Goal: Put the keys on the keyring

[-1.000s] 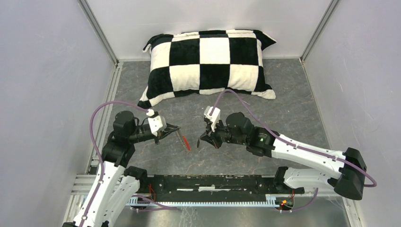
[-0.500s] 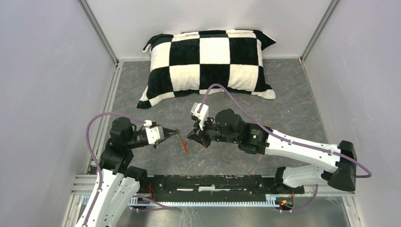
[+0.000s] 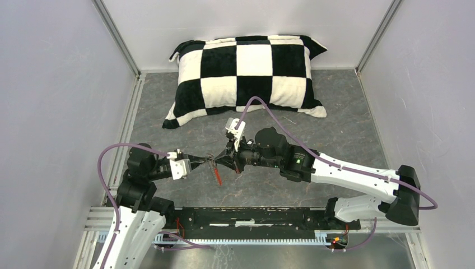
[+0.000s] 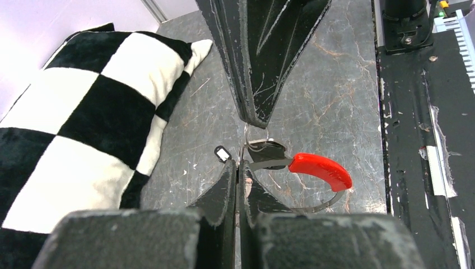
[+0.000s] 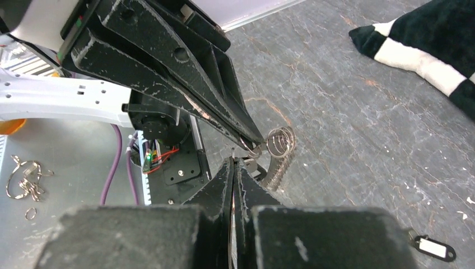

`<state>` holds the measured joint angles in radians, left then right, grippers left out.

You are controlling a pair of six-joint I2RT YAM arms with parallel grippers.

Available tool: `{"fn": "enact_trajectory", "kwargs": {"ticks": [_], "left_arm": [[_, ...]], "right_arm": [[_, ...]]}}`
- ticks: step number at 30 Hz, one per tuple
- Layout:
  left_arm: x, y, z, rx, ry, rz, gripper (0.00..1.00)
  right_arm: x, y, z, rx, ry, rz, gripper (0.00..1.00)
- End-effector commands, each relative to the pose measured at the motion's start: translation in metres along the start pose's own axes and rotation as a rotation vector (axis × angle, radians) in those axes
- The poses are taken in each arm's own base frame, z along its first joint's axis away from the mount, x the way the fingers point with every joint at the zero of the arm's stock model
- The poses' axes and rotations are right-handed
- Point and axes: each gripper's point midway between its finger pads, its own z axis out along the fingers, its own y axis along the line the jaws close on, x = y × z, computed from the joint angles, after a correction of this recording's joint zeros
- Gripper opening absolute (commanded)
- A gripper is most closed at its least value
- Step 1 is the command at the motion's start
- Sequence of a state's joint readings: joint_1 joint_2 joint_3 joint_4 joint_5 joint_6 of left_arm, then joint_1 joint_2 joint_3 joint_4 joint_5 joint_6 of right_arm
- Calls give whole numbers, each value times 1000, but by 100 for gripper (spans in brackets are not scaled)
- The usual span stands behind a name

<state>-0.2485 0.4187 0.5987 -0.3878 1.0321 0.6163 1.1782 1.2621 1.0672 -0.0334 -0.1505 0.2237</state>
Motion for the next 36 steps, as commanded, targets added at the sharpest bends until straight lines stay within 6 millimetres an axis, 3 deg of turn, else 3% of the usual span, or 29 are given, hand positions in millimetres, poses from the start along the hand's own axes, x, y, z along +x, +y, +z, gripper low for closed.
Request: {"fn": "enact_trajectory", "kwargs": {"ticks": [1,36], "left_arm": [[-11,2,0,11,-34,82,2],[-21,-7,-4,43,-60,138,2]], "right_arm": [[-15,7,6,-29,-56,14,1],[2,-21,4,81,-29,108,1]]}}
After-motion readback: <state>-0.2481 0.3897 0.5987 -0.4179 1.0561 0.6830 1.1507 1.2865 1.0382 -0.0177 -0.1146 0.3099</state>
